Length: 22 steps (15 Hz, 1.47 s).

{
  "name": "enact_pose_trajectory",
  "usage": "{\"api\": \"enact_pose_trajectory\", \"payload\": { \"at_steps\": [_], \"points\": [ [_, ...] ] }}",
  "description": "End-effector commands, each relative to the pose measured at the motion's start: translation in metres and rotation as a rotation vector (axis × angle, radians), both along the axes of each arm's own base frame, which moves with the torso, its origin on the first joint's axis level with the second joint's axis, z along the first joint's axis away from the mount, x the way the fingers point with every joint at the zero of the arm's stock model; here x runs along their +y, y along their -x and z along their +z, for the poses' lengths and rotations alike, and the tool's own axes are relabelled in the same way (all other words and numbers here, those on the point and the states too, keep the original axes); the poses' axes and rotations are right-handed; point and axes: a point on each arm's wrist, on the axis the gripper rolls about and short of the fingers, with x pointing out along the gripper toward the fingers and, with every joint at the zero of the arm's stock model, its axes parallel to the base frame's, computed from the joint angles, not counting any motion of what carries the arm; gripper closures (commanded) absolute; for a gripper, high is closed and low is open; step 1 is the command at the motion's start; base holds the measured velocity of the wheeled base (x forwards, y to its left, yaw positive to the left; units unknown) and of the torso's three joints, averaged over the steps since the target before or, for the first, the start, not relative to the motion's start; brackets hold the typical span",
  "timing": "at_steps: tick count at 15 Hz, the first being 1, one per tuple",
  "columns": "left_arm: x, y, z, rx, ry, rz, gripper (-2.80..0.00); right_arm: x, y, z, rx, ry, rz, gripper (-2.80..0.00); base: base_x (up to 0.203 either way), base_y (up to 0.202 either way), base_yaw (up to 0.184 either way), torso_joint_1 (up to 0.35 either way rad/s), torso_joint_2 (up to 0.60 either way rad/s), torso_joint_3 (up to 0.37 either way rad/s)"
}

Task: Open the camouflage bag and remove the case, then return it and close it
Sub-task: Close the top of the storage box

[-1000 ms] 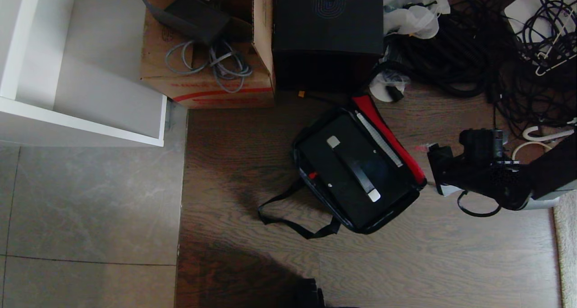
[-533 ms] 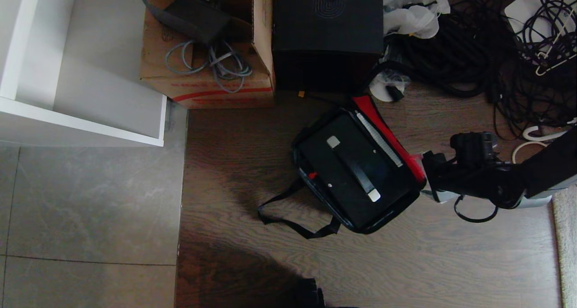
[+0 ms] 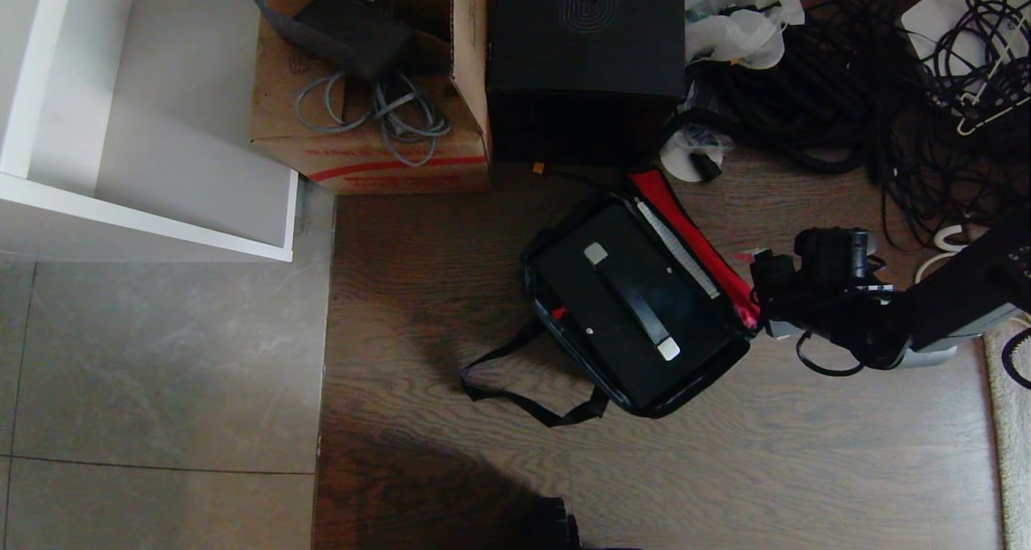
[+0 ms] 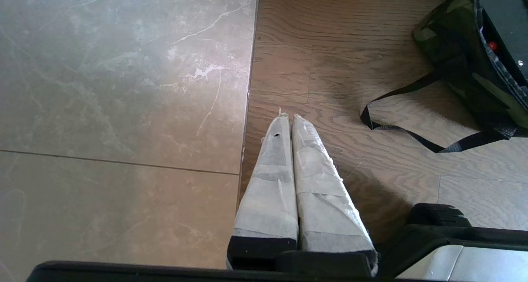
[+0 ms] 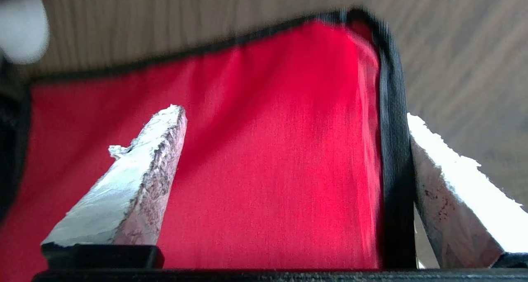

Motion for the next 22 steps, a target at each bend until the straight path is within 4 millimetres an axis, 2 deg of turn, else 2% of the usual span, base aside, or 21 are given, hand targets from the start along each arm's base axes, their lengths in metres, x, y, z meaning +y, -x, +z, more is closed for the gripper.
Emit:
{"api": "enact_pose_trajectory", "payload": {
  "at_steps": [1, 4, 5, 9, 14, 19, 22],
  "points": [
    [0.0, -0.001, -0.002, 0.007, 0.0, 0.0, 0.0, 0.0, -0.005, -0.001, -0.013, -0.006, -0.004, -2.8, 0.0, 0.0, 0.0, 0.0, 0.0, 0.0],
    [0.0, -0.001, -0.002, 0.007, 0.0, 0.0, 0.0, 0.0, -0.006, 0.003, -0.028, -0.004, -0.004, -2.8, 0.0, 0.0, 0.0, 0.0, 0.0, 0.0],
    [0.0, -0.001, -0.002, 0.007, -0.001, 0.001, 0.0, 0.0, -0.006, 0.006, -0.044, -0.002, -0.004, 0.0, 0.0, 0.0, 0.0, 0.0, 0.0, 0.0],
    [0.0, -0.001, -0.002, 0.007, 0.001, 0.001, 0.0, 0.0, -0.003, 0.008, -0.04, 0.0, -0.003, 0.0, 0.0, 0.0, 0.0, 0.0, 0.0, 0.0],
    [0.0, -0.001, -0.002, 0.007, 0.001, 0.001, 0.0, 0.0, 0.008, 0.024, -0.07, 0.001, 0.002, 0.0, 0.0, 0.0, 0.0, 0.0, 0.0, 0.0],
    [0.0, -0.001, -0.002, 0.007, 0.0, 0.0, 0.0, 0.002, 0.037, 0.05, -0.108, 0.006, 0.043, 0.0, 0.0, 0.0, 0.0, 0.0, 0.0, 0.0],
    [0.0, -0.001, -0.002, 0.008, 0.001, 0.0, 0.0, 0.005, 0.063, 0.073, -0.151, 0.095, 0.178, 0.0, 0.0, 0.0, 0.0, 0.0, 0.0, 0.0]
  ]
}}
